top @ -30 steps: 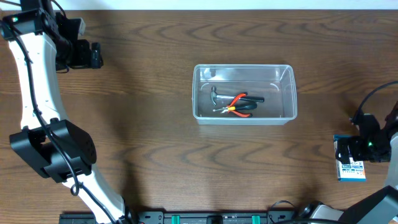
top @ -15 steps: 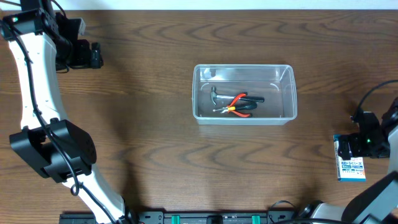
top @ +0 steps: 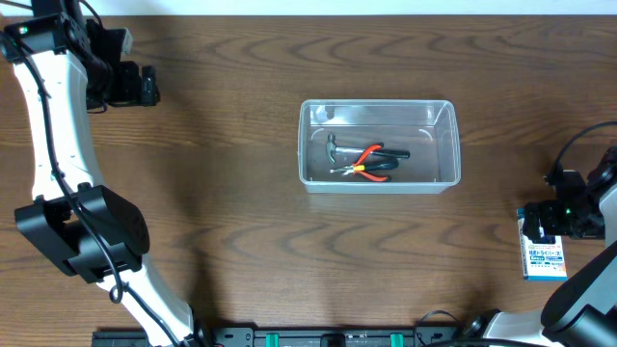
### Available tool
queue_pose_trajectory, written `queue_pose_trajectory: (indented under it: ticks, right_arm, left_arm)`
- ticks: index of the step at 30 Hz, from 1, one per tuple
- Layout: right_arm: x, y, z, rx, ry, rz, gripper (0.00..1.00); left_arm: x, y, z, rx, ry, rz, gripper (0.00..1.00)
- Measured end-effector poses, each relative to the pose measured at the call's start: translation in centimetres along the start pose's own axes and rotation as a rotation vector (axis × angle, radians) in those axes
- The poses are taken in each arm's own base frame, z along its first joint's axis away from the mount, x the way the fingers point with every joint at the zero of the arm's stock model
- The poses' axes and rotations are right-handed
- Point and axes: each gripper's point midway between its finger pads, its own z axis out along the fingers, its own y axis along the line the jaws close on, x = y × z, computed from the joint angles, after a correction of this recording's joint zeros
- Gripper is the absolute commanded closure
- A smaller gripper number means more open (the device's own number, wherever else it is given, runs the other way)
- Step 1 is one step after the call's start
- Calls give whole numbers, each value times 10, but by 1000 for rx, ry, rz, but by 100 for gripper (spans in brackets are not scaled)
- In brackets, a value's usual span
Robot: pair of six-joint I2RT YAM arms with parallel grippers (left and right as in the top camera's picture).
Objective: Pack container
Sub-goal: 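Align the right gripper above the blue-and-white screwdriver box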
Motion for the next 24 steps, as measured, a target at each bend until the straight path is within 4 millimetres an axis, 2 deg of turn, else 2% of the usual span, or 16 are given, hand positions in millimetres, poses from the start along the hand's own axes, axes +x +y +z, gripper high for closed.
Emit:
queue_pose_trajectory:
  ticks: [12,24]
  right_arm:
    - [10,9,7,-31,28,-2,1]
    - [17,4,11,-40,31,27,1]
  left_arm:
    - [0,0,0,0,0,0,2]
    - [0,0,0,0,0,0,2]
